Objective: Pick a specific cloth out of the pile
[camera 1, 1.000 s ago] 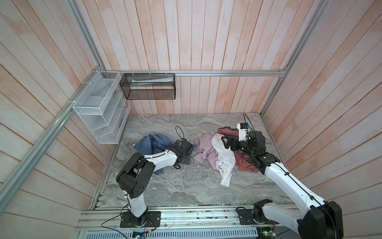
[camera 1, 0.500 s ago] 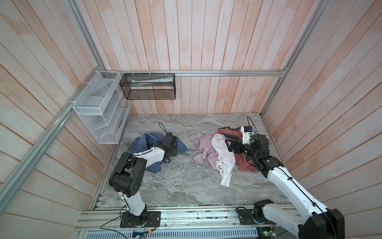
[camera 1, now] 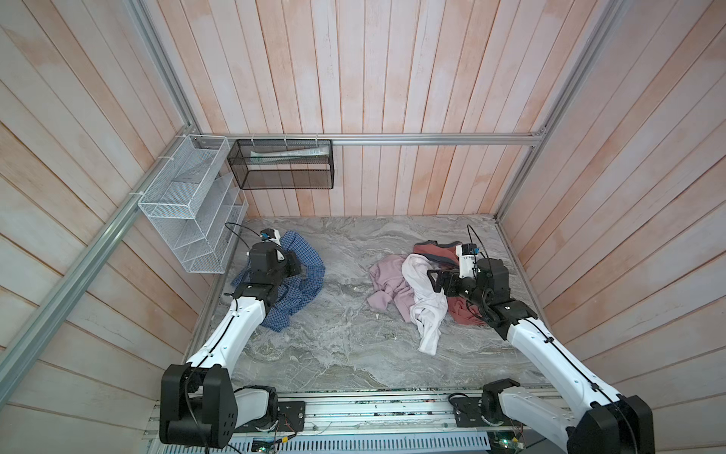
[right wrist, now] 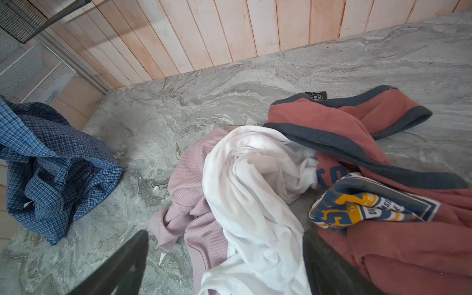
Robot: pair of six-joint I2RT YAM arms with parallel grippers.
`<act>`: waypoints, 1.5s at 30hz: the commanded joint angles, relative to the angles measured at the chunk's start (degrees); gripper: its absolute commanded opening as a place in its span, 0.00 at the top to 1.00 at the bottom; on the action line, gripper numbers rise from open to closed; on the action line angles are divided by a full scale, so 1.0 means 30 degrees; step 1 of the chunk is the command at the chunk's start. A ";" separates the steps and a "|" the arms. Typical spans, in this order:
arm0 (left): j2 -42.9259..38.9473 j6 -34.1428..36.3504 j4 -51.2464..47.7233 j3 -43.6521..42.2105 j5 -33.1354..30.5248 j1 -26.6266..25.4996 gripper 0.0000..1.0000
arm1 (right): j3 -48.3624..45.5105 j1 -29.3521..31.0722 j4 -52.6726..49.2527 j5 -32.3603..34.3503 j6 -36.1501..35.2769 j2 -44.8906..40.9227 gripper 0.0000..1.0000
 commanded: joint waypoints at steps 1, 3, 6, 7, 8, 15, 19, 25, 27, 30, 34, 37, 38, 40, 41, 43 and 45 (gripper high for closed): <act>0.0456 -0.1820 -0.0671 -0.1427 0.1376 0.1885 1.00 | -0.0261 -0.0051 0.0042 -0.0310 0.0254 -0.0125 0.06; 0.0470 -0.2664 0.0222 -0.2540 0.1825 0.2844 1.00 | -0.0348 -0.0050 0.0050 -0.0310 0.0266 -0.0184 0.06; 0.0753 -0.2942 0.0510 -0.3523 0.1315 0.3615 1.00 | -0.0474 -0.0021 0.0038 -0.0308 0.0371 -0.0257 0.06; 0.0928 -0.2724 0.0416 -0.3764 0.0836 0.3647 1.00 | -0.0541 -0.0050 0.0081 -0.0288 0.0434 -0.0286 0.06; 0.1181 -0.2407 0.0398 -0.4006 0.0678 0.3647 1.00 | -0.0643 -0.0059 0.0143 -0.0310 0.0468 -0.0301 0.06; 0.3292 -0.1395 -0.1205 -0.4189 0.0104 0.3765 0.69 | -0.1017 -0.0076 0.0092 -0.0285 0.0362 -0.0155 0.06; 0.2095 -0.1403 -0.1540 -0.3595 0.0226 0.3684 0.04 | -0.0694 -0.0138 -0.0137 0.0059 -0.0500 -0.0176 0.06; -0.1337 -0.0863 -0.3612 -0.2467 -0.1250 0.3463 0.00 | -0.0303 -0.0905 -0.0328 0.2017 -0.2465 -0.0867 0.02; -0.2450 -0.0915 -0.4234 -0.2151 -0.1792 0.3106 0.00 | -0.0177 -0.1610 -0.0295 0.1609 -0.2981 -0.0973 0.02; -0.3622 -0.1438 -0.5145 -0.1651 -0.2282 0.2407 0.00 | -0.0072 -0.2543 -0.0246 0.1447 -0.3574 -0.1124 0.02; -0.4338 -0.1806 -0.6334 -0.0936 -0.3235 0.0436 0.00 | -0.0046 -0.3754 -0.0079 0.0811 -0.3666 -0.1269 0.02; -0.4812 -0.1963 -0.7125 -0.0279 -0.4306 -0.0784 0.00 | -0.0085 -0.4231 0.0040 0.0426 -0.3545 -0.1209 0.02; -0.5035 -0.1954 -0.7080 -0.0088 -0.4517 -0.1132 0.00 | -0.0128 -0.4239 0.0087 0.0379 -0.3571 -0.1209 0.02; -0.5232 -0.1503 -0.6712 0.0404 -0.4833 -0.1839 0.00 | -0.0254 -0.4260 0.0289 0.0453 -0.3653 -0.1252 0.02; -0.5137 -0.1047 -0.6469 0.0746 -0.4999 -0.2165 0.00 | -0.0367 -0.4291 0.0464 0.0577 -0.3745 -0.1296 0.02; -0.4610 -0.0173 -0.6044 0.1438 -0.5329 -0.2675 0.00 | -0.0806 -0.4273 0.1057 0.1020 -0.4000 -0.1538 0.02; -0.3895 0.0701 -0.5680 0.2185 -0.5408 -0.3140 0.00 | -0.1580 -0.4271 0.2042 0.1478 -0.4264 -0.1983 0.02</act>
